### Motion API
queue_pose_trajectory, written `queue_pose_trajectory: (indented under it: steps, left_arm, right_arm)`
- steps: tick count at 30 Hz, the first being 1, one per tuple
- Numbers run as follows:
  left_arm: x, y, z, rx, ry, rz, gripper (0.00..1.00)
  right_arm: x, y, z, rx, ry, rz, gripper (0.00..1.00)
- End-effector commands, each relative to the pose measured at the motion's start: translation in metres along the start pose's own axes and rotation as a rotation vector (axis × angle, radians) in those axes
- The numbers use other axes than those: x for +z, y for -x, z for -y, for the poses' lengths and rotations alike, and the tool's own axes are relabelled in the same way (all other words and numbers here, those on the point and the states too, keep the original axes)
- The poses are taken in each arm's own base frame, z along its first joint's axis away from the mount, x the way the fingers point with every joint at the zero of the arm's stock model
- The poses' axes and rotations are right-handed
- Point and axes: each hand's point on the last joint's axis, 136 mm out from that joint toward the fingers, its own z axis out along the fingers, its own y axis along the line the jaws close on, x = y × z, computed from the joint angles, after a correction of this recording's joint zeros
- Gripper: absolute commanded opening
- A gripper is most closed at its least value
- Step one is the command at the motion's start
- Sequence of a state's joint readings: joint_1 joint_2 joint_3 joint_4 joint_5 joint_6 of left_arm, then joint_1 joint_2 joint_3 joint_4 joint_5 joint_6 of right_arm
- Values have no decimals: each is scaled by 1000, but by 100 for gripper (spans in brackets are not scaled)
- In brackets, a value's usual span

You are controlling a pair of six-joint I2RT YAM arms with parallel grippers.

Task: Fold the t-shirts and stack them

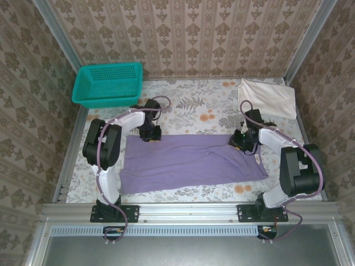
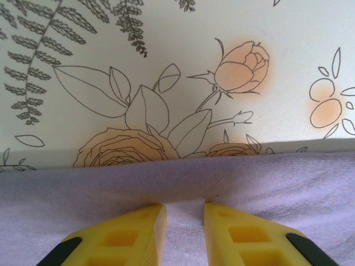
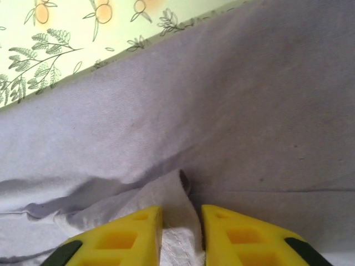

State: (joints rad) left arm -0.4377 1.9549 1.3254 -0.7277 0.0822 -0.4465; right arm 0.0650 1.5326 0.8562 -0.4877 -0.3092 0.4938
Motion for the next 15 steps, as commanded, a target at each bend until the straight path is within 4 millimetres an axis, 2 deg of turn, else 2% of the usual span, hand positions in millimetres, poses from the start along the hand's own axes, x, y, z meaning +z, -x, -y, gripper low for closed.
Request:
queue_pose_trajectory:
  steps: [1,4,8,14,15]
  left_arm:
    - [5,-5,-16,11,66,-35,26]
    - [5,-4,-16,9,64,-33,26]
    - [5,-4,-16,5,68,-31,26]
    - [5,-6,-19,1,81,-31,26]
    - [5,-6,-20,2,83,-31,26]
  right_arm:
    - [-9,1,-13,-43,40,4,22]
    - [-14,0,-13,-63,26,8,16]
    - [-22,-13,-19,-98,44,-22,11]
    - [-26,-45,-32,-187,64,-85,6]
    - [-32,-49,-35,-198,75,-74,6]
